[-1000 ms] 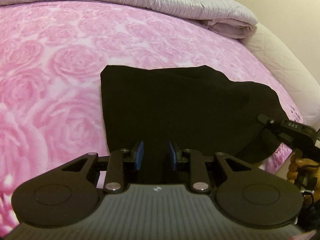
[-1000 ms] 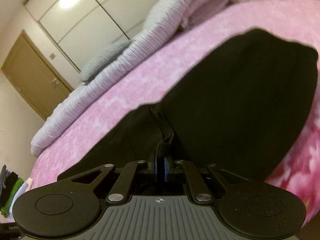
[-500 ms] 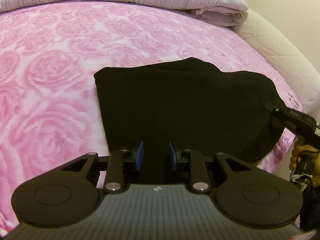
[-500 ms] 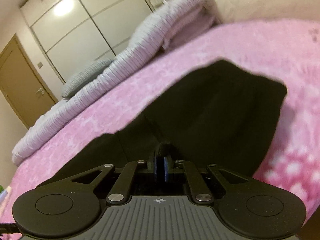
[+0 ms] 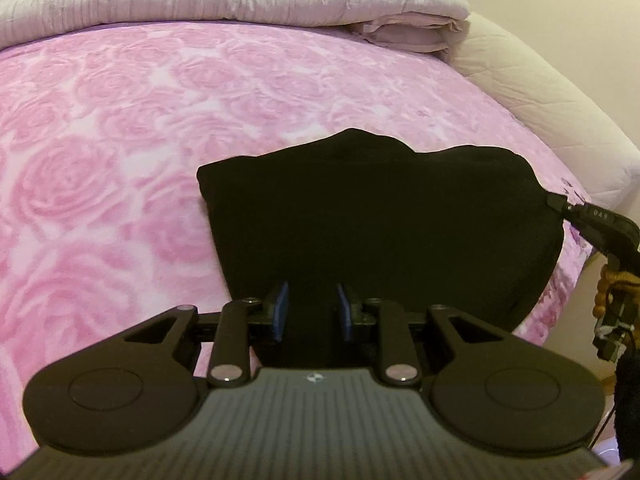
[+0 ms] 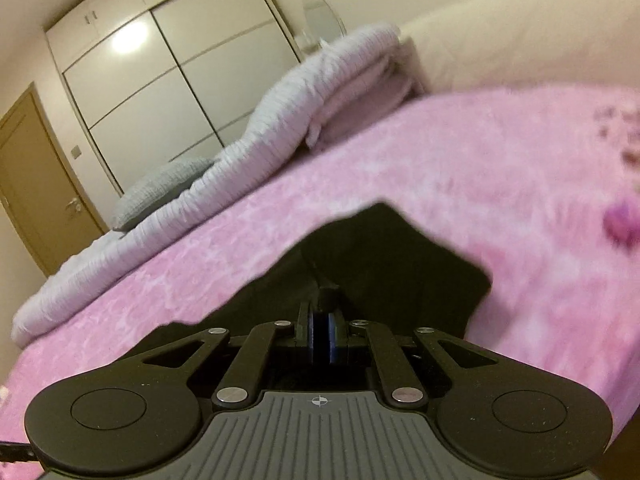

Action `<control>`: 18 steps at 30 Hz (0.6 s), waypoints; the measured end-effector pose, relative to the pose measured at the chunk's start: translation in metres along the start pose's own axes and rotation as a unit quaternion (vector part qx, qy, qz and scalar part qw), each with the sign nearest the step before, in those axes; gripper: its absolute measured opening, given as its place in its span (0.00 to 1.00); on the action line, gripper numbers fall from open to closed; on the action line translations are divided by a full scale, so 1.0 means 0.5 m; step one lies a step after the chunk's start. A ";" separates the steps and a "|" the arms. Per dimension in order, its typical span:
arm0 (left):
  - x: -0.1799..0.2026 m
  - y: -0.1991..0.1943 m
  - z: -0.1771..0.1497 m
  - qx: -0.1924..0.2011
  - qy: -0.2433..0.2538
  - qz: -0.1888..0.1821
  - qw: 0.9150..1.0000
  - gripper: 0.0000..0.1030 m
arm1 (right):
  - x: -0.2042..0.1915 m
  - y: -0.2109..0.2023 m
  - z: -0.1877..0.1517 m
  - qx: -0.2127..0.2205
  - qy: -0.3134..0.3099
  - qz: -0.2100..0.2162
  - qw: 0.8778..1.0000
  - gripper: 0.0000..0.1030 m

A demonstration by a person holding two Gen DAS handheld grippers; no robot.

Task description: Fold clothes

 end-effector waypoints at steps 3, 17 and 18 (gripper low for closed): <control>0.005 0.029 -0.006 -0.010 -0.007 -0.009 1.000 0.21 | 0.031 0.018 0.003 -0.007 0.009 -0.027 1.000 0.06; 0.016 0.051 -0.006 -0.008 -0.013 -0.015 1.000 0.21 | 0.084 0.024 -0.011 0.004 0.005 -0.050 0.999 0.06; 0.015 0.050 -0.006 -0.007 -0.014 -0.014 1.000 0.21 | 0.081 0.023 -0.011 0.006 0.001 -0.053 0.999 0.06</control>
Point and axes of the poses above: each gripper's, at about its wrist camera, not at the fingertips, and y roughly the way its jaws point, x to its right, z to its top, the point moved 2 cm from there along y, roughly the way its jaws point, and after that the axes turned 10 degrees about -z, right-handed, at the moved point
